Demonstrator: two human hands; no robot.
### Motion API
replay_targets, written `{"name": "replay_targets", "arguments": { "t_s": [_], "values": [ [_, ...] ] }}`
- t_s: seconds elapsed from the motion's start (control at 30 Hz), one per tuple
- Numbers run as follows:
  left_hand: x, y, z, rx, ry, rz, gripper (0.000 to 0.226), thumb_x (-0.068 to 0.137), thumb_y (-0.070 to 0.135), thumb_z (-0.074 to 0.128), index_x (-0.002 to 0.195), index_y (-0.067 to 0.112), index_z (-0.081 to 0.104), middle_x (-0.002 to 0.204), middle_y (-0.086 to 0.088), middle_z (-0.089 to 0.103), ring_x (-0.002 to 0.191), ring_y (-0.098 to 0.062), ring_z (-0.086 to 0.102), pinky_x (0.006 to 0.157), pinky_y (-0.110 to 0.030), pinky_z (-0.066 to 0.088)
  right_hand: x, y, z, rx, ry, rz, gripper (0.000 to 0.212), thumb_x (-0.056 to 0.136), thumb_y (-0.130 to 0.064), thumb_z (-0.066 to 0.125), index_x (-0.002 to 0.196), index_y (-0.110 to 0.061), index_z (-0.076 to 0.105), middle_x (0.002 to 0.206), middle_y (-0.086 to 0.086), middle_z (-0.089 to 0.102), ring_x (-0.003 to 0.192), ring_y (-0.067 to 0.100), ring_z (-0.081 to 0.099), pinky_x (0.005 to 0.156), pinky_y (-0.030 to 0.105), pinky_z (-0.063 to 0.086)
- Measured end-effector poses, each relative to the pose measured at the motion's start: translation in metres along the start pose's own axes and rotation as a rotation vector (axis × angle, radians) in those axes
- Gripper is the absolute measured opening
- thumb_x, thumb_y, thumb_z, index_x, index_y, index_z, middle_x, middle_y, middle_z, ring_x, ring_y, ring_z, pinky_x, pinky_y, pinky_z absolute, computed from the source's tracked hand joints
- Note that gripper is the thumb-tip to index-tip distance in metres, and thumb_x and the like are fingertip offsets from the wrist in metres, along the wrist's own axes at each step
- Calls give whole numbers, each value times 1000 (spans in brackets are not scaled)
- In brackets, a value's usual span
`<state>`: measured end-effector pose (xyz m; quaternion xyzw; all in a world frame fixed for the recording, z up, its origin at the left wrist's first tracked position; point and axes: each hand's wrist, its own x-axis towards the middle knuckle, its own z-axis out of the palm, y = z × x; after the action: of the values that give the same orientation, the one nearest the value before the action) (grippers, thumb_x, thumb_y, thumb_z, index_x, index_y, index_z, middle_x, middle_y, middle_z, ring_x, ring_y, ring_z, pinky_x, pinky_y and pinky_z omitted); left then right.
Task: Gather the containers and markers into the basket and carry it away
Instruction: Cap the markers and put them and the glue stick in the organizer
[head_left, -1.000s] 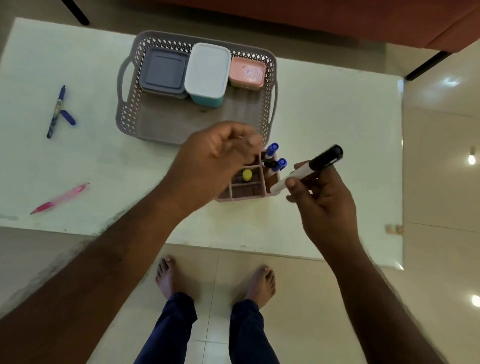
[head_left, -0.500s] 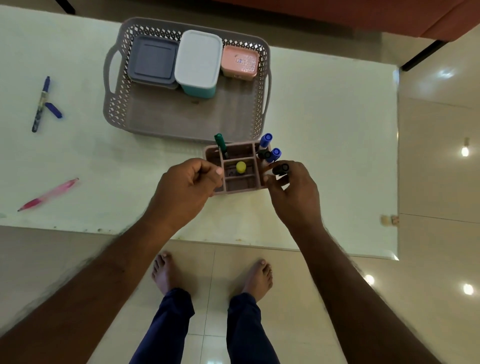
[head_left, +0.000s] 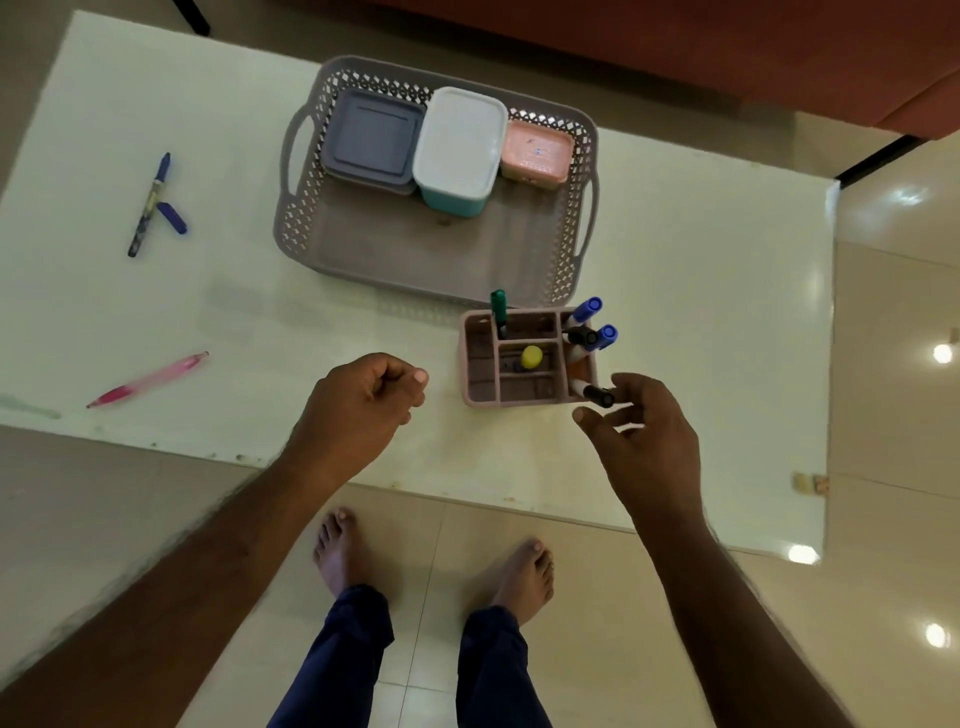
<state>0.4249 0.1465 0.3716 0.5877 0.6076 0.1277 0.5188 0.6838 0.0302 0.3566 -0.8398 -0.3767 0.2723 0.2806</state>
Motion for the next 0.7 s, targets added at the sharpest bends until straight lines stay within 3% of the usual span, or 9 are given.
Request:
{"name": "replay_targets", "arguments": {
  "t_s": [0.13, 0.23, 0.3, 0.37, 0.5, 0.6, 0.7],
  "values": [
    [4, -17, -23, -18, 35, -22, 21, 84, 56, 57, 87, 37, 66, 81, 16, 73, 69, -6, 70, 77, -43, 59, -15, -9, -5, 22, 24, 46, 58, 75, -38, 83, 124, -32, 53, 113, -17, 61, 88, -3, 62, 61, 16, 45],
    [7, -31, -43, -24, 89, -62, 27, 81, 60, 56, 85, 35, 67, 78, 14, 74, 73, -12, 71, 80, -46, 58, -39, -20, -15, 107, 172, 65, 62, 71, -45, 83, 123, -44, 49, 112, -20, 61, 86, 0, 64, 59, 19, 51],
    [10, -46, -63, -8, 161, -90, 26, 84, 55, 58, 86, 31, 68, 79, 13, 73, 77, -13, 71, 82, -44, 57, -62, -40, -7, 109, 235, 6, 51, 75, -52, 78, 117, -50, 49, 105, -22, 63, 82, -1, 64, 64, 7, 48],
    [14, -63, -83, 45, 253, -115, 23, 88, 49, 60, 87, 28, 67, 82, 12, 73, 80, -14, 69, 81, -41, 56, -83, -66, 12, 115, 234, -61, 41, 79, -54, 72, 113, -46, 51, 95, -25, 65, 76, -3, 62, 67, -1, 42],
    [18, -97, -131, 176, 531, -98, 13, 89, 38, 65, 92, 26, 66, 78, 17, 65, 73, -5, 63, 69, -25, 45, -88, -120, 75, 131, 86, -255, 25, 85, -46, 70, 105, -44, 55, 86, -20, 65, 75, -7, 61, 68, 0, 41],
    [17, -123, -160, 326, 626, -66, 19, 87, 32, 68, 103, 21, 66, 92, 12, 66, 82, -13, 62, 72, -30, 49, -69, -168, 132, 116, -133, -317, 19, 89, -45, 64, 106, -47, 55, 92, -23, 64, 82, -6, 62, 64, 4, 46],
    [13, -148, -181, 510, 624, -14, 28, 82, 26, 73, 108, 15, 67, 102, -1, 68, 93, -25, 62, 74, -38, 54, -38, -215, 196, 40, -273, -440, 20, 92, -41, 62, 111, -35, 60, 95, -19, 62, 81, -7, 60, 64, 3, 43]
  ]
}}
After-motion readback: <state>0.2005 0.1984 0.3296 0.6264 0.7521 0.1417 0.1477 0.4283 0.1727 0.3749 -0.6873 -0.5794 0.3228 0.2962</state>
